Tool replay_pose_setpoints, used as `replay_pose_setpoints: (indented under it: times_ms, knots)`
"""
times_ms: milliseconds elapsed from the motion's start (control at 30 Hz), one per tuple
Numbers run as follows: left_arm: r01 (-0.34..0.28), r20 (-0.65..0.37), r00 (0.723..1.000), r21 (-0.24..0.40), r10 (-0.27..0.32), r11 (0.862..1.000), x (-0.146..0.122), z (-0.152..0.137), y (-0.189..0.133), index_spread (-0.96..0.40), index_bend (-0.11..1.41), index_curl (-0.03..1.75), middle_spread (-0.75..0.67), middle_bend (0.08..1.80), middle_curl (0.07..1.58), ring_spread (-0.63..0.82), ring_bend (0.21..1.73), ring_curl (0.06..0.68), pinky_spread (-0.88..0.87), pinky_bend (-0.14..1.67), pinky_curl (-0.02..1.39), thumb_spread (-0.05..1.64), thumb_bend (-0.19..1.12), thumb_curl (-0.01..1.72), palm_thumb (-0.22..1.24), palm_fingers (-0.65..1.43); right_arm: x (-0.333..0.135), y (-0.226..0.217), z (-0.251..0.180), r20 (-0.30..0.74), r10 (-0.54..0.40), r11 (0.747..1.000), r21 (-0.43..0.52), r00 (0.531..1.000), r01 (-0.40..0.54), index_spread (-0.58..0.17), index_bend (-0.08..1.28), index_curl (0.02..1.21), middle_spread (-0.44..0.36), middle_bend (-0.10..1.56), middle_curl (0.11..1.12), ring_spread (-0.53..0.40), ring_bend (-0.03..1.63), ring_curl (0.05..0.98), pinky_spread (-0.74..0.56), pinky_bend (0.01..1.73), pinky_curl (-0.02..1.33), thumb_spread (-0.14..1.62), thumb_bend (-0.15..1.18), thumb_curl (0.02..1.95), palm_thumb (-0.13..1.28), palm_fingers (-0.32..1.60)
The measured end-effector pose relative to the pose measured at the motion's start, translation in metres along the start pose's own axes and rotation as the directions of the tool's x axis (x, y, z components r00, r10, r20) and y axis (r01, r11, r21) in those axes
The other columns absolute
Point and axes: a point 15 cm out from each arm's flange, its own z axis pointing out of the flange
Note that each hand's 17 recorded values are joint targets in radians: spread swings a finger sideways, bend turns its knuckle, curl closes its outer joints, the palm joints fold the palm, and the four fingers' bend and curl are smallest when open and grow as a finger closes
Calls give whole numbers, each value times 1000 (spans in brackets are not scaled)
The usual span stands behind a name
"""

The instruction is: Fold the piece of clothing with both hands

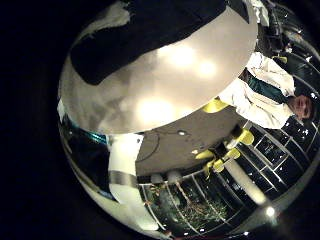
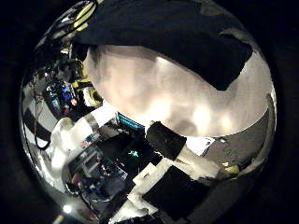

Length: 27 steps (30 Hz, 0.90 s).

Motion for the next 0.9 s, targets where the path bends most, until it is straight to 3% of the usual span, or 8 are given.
replay_pose_setpoints:
  times_ms: [167, 267, 400, 433, 600, 667, 900]
  knots:
    - [-2, 1, 1000, -6, 2, 1000, -2, -5, -1, -727, 270, 1339, -629, 860, 1142, -464, 1399, 498, -615, 1231, 621, 1093, -15, 547, 844, 998, -11, -18, -1, -52, 2, 999, 51, 999, 1, -223, 185, 354, -108, 495, 519, -235, 953, 437, -163, 795, 305, 1075, -20, 326, 439, 355]
    - [-2, 1, 1000, -10, 2, 1000, -3, -7, -1, -726, 242, 1380, -640, 846, 1152, -464, 1392, 497, -615, 1225, 619, 1094, -15, 550, 843, 1006, -5, -27, 1, -112, 34, 996, 84, 993, -24, -239, 177, 358, -132, 522, 540, -266, 997, 451, -233, 867, 314, 1069, -9, 339, 492, 451]
    - [-7, 1, 1000, -18, 7, 1000, -4, -12, 0, -722, 211, 1420, -651, 832, 1163, -466, 1382, 495, -616, 1215, 616, 1093, -18, 550, 833, 1018, 3, -20, 22, -195, 70, 996, 59, 978, -59, -317, 205, 378, -203, 648, 618, -300, 1128, 500, -338, 1021, 371, 1054, 13, 371, 634, 736]
    - [-7, 1, 1000, -18, 7, 1000, -5, -14, 0, -721, 203, 1429, -654, 828, 1165, -466, 1379, 495, -617, 1212, 615, 1093, -17, 550, 832, 1021, 6, -20, 22, -212, 75, 996, 62, 974, -63, -356, 274, 416, -228, 714, 660, -303, 1156, 526, -354, 1077, 405, 1045, 15, 385, 677, 873]
    - [-8, -1, 1000, -13, 8, 1000, -6, -20, -1, -710, 184, 1469, -666, 810, 1176, -468, 1367, 494, -619, 1201, 613, 1092, -15, 553, 829, 1032, 10, -22, 16, -233, 89, 994, 75, 968, -74, -429, 557, 560, -266, 872, 761, -302, 1173, 575, -341, 1150, 477, 1021, 39, 436, 831, 1103]
    - [-6, -1, 1000, -9, 6, 1000, -8, -24, -1, -705, 181, 1482, -670, 804, 1180, -469, 1364, 494, -619, 1197, 613, 1092, -15, 554, 828, 1035, 14, -22, 13, -228, 97, 993, 85, 969, -80, -429, 728, 658, -257, 955, 812, -296, 1195, 611, -320, 1189, 526, 1023, 53, 465, 903, 1142]
    - [-30, -9, 1000, -19, 30, 999, -7, -29, 12, -684, 176, 1517, -684, 786, 1193, -471, 1355, 495, -622, 1189, 613, 1092, -15, 556, 828, 1042, 27, -12, -6, -199, 135, 985, 133, 971, -109, -389, 970, 818, -232, 1136, 897, -287, 1278, 696, -270, 1276, 647, 1074, 66, 546, 996, 1064]
